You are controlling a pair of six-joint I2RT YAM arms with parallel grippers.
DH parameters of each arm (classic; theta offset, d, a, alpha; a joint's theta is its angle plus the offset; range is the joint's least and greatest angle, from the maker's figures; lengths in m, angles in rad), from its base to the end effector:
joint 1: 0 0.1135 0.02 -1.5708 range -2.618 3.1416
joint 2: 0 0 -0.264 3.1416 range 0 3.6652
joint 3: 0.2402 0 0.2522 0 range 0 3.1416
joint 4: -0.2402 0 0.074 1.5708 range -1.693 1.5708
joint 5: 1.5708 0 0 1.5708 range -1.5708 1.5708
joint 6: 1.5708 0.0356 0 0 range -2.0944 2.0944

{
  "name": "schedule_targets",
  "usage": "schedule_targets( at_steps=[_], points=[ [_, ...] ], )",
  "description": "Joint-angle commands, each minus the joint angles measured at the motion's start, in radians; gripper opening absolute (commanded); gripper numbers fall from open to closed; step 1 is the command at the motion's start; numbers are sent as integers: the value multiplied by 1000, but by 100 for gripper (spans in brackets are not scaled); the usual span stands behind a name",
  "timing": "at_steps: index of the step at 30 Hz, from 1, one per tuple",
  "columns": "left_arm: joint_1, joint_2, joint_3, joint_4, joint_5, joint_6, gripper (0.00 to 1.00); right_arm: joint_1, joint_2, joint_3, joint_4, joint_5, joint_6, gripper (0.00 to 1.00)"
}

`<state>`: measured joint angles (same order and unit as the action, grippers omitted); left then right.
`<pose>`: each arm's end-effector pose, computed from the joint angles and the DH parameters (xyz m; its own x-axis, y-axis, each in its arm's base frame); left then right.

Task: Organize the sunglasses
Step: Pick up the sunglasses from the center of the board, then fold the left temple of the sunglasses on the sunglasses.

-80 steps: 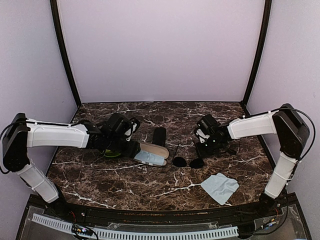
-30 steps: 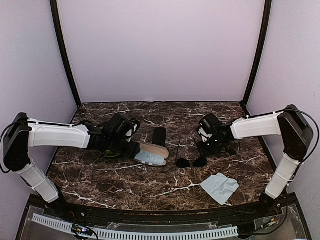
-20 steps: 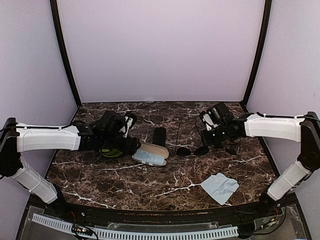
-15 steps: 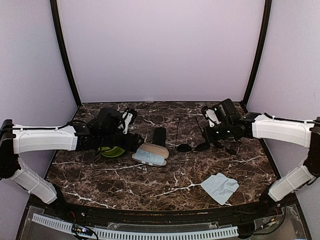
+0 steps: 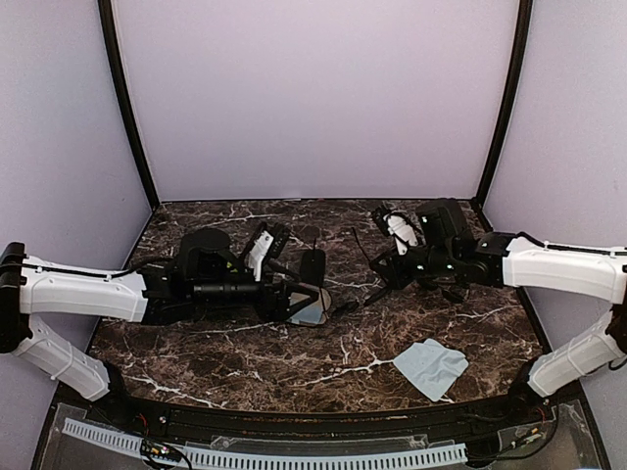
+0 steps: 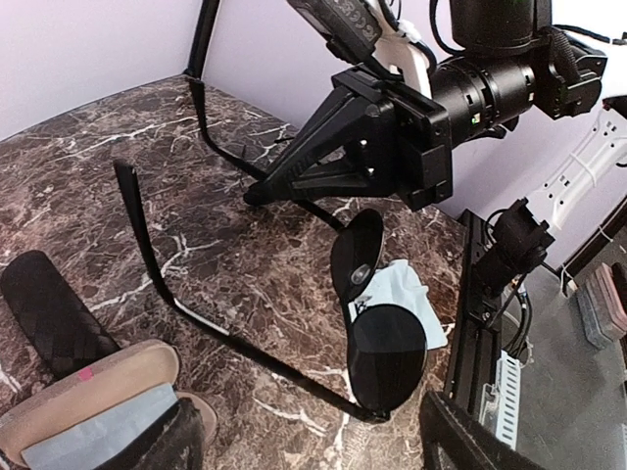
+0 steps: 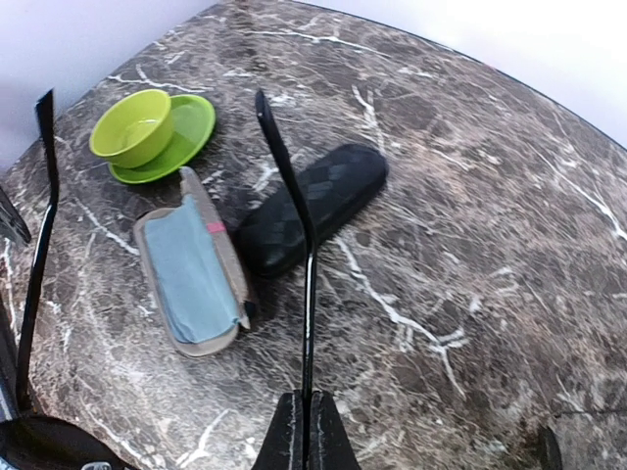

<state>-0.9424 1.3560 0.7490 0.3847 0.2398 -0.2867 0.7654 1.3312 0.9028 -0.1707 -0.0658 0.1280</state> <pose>0.1725 -0.2518 0.2570 -0.3850 0.0626 -0.9208 0.8477 0.4184 -0.3261 0.2115 0.2064 0.2610 -0.4966 -0.3004 -0.8144 -0.6726 0.7262 0.1422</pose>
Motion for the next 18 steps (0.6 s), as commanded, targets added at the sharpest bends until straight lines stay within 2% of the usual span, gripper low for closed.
schedule_targets(
  at_steps=[1,13,18],
  points=[
    [-10,-6,-20,85,68,48,78,33,2,-23,119,-44,-11,0],
    [-54,21,9,23,11,104,78,60,34,-20,141,-20,55,0],
    [-58,-25,-41,63,-125,53,80,60,25,-29,146,5,72,0]
  ],
)
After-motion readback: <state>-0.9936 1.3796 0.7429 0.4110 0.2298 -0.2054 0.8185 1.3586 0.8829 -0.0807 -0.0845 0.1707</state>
